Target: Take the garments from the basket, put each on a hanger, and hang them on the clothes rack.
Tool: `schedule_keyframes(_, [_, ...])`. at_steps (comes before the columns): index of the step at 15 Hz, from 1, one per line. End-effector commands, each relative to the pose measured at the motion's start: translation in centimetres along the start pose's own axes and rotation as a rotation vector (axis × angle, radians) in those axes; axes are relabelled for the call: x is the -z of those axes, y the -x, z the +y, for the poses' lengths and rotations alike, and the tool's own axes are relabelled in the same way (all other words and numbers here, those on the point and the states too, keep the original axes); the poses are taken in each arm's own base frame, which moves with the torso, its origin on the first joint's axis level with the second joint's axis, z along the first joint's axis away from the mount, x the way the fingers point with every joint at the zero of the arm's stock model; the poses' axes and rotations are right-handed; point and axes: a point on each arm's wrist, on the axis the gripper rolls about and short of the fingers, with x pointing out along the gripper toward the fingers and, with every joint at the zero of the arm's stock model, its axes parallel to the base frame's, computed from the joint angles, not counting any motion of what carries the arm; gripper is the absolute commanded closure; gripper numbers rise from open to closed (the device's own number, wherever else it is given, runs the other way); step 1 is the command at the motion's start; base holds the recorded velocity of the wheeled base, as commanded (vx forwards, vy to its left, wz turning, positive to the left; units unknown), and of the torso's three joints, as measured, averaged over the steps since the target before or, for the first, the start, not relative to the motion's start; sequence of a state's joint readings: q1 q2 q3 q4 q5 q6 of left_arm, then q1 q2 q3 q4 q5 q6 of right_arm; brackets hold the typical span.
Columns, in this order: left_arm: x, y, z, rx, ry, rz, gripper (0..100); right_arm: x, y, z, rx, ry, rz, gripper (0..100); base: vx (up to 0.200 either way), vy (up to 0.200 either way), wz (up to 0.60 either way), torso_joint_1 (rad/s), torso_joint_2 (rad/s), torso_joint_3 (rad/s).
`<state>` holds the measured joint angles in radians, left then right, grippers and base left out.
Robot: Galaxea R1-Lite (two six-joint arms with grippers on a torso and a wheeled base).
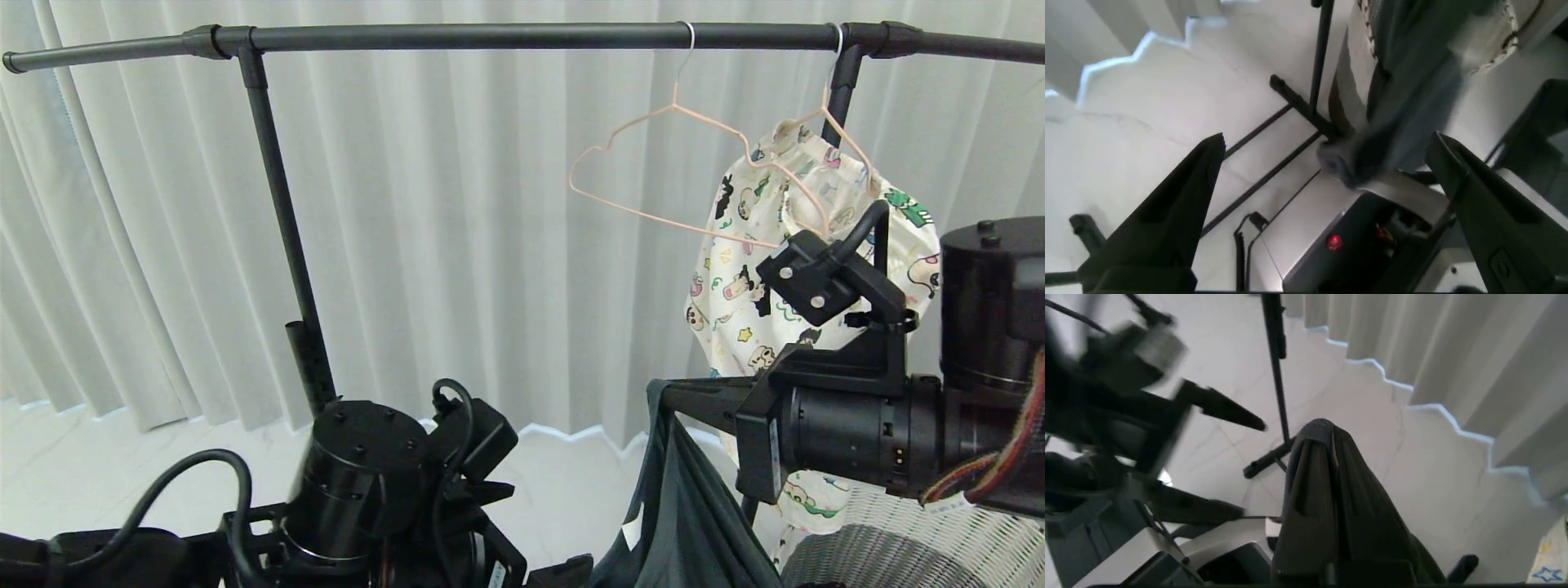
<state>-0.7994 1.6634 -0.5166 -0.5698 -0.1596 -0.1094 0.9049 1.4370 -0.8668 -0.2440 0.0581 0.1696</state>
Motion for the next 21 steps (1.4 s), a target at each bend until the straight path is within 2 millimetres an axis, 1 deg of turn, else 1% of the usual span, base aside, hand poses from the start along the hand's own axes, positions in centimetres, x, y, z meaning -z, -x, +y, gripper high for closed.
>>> schedule_keyframes(1, [1.5, -2.4, 0.5, -0.007, 0.014, 0.088, 0, -0.2, 0.4, 0.5, -0.019, 0.006, -0.013, 100, 0.0, 0.0, 0.0, 0.0, 0.0, 0.0])
schedule_keyframes(3, [1.8, -2.8, 0.3, 0.014, 0.013, 0.103, 0, -0.1, 0.4, 0.6, -0.024, 0.007, -0.01, 100, 0.0, 0.0, 0.0, 0.0, 0.0, 0.0])
schedule_keyframes(5, [2.0, -2.4, 0.1, 0.096, 0.015, 0.112, 0, -0.1, 0.3, 0.6, -0.025, 0.008, -0.009, 100, 0.0, 0.0, 0.0, 0.0, 0.0, 0.0])
schedule_keyframes(7, [2.1, -2.5, 0.1, 0.102, 0.016, 0.117, 0, -0.2, 0.4, 0.8, -0.031, 0.009, -0.012, 100, 0.0, 0.0, 0.0, 0.0, 0.0, 0.0])
schedule_keyframes(9, [2.1, -3.4, 0.3, 0.099, 0.018, 0.121, 0, -0.1, 0.5, 1.2, -0.051, 0.015, -0.01, 100, 0.0, 0.0, 0.0, 0.0, 0.0, 0.0])
schedule_keyframes(12, [2.8, -5.3, 1.3, 0.064, 0.023, 0.09, 0, -0.1, 0.7, 1.5, -0.064, 0.019, -0.014, 100, 0.0, 0.0, 0.0, 0.0, 0.0, 0.0])
schedule_keyframes(13, [2.9, -5.5, 1.4, 0.057, 0.025, 0.088, 0, -0.2, 0.7, 1.5, -0.065, 0.019, -0.015, 100, 0.0, 0.0, 0.0, 0.0, 0.0, 0.0])
schedule_keyframes(15, [3.9, -5.7, 1.6, 0.039, 0.027, 0.118, 0, -0.1, 0.7, 1.6, -0.068, 0.02, -0.014, 100, 0.0, 0.0, 0.0, 0.0, 0.0, 0.0])
schedule_keyframes(16, [4.3, -5.5, 1.6, 0.038, 0.03, 0.125, 100, -0.1, 0.7, 1.6, -0.068, 0.02, -0.014, 100, 0.0, 0.0, 0.0, 0.0, 0.0, 0.0])
schedule_keyframes(21, [5.6, -4.6, 1.6, 0.014, 0.026, 0.113, 100, -0.2, 0.7, 1.5, -0.064, 0.019, -0.015, 100, 0.0, 0.0, 0.0, 0.0, 0.0, 0.0])
